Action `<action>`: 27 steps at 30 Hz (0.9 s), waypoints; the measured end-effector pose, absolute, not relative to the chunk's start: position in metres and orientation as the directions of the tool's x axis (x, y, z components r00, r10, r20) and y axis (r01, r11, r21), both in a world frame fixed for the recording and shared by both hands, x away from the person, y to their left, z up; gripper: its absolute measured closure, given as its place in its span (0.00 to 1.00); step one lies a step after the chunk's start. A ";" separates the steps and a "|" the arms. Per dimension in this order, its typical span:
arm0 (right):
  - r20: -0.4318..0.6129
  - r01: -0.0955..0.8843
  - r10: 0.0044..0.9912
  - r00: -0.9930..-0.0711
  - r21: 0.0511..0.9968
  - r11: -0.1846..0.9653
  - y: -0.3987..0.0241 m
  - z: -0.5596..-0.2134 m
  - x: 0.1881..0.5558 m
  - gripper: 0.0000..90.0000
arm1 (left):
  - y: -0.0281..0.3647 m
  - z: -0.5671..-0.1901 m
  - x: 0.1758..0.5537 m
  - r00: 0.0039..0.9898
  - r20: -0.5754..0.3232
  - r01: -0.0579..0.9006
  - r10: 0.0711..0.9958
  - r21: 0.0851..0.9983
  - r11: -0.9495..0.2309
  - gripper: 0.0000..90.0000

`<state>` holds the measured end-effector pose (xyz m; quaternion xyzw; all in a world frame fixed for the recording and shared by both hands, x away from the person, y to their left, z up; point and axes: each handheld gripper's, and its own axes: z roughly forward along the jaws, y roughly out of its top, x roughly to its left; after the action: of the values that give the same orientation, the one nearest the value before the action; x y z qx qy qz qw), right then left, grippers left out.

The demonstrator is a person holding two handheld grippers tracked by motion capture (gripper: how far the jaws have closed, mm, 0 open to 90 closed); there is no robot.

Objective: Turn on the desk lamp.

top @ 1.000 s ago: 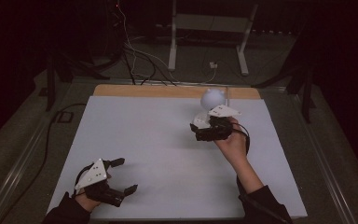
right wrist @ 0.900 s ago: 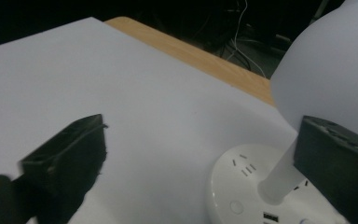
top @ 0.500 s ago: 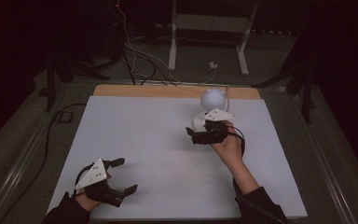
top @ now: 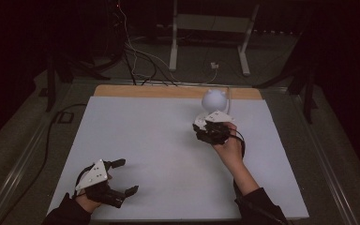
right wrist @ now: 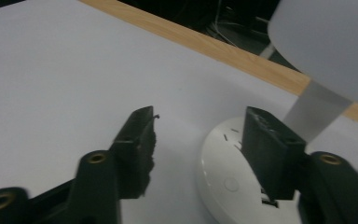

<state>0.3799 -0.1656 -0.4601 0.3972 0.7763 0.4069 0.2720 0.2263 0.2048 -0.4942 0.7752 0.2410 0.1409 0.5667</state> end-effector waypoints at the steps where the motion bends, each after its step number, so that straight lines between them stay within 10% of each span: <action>1: -0.106 0.398 0.846 -0.523 0.847 0.352 -0.165 -0.461 0.380 0.53 | 0.205 -0.494 0.226 0.844 -0.056 0.216 0.534 0.946 -0.242 0.00; 14: -0.077 0.488 0.889 -0.451 0.813 0.318 -0.175 -0.469 0.389 1.00 | 0.205 -0.494 0.227 0.843 -0.061 0.220 0.535 0.946 -0.238 0.00; 27: -0.079 0.515 0.903 -0.422 0.799 0.310 -0.177 -0.488 0.398 1.00 | 0.205 -0.495 0.227 0.843 -0.061 0.221 0.535 0.945 -0.241 0.00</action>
<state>0.3976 -0.1772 -0.4877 0.4646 0.7630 0.3591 0.2702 0.2269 0.2049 -0.4947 0.7754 0.2440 0.1386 0.5657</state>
